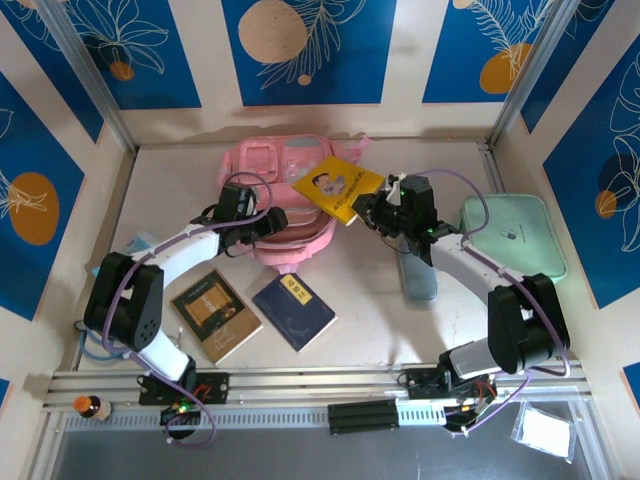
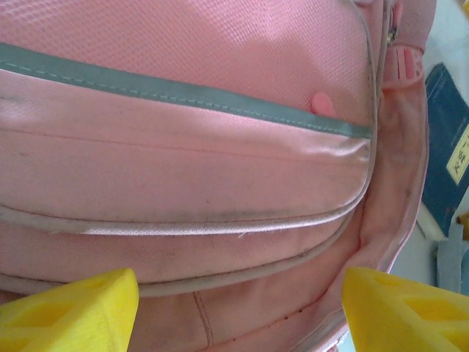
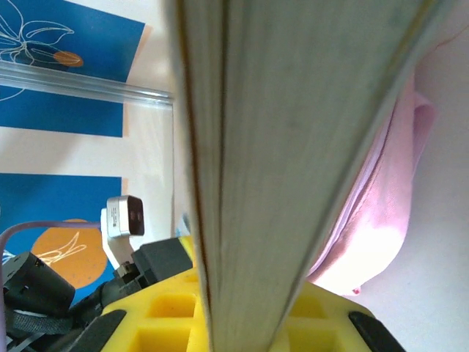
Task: Pack the student bag
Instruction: Rotate the student bag at the top-center of the table.
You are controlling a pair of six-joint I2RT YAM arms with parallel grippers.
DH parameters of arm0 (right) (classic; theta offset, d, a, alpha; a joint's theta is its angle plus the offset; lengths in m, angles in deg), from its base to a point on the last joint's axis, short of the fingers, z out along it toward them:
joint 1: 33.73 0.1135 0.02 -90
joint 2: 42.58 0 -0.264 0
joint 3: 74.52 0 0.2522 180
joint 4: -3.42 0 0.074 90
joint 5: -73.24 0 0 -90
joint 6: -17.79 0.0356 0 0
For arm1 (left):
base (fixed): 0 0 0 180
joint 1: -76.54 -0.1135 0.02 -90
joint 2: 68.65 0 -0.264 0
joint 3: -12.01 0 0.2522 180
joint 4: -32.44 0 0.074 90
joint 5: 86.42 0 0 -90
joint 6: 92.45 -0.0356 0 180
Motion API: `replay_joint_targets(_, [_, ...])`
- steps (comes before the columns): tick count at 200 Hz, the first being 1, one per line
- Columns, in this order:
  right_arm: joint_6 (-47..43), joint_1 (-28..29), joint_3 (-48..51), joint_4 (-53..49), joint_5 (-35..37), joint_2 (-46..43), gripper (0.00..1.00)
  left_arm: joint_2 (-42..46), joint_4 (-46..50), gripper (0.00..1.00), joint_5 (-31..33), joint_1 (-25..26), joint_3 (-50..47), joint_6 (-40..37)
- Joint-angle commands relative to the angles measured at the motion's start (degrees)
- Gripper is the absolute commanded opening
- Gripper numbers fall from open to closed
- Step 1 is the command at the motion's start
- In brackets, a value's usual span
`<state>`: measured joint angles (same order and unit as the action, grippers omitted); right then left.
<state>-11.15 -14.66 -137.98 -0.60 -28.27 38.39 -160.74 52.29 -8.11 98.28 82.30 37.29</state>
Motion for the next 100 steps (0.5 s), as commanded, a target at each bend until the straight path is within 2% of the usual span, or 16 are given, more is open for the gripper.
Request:
replay_joint_targets(1, [-5.37,-0.76,-2.71,-2.94,2.34,-3.06,0.00,-1.37,0.17,0.73,-4.20,1.20,-0.96,-3.60])
replay_joint_targets(50, [-6.28,-2.62,-2.24,-6.05,3.69,-4.80,0.00,-7.58,-6.59,0.70,-8.10,5.69,0.61,-0.53])
replay_joint_targets(100, [-5.45,-4.72,-0.85,-6.76,4.28,-6.11,0.00,-15.55,-9.25,0.69,-10.38,9.93,8.21,-0.38])
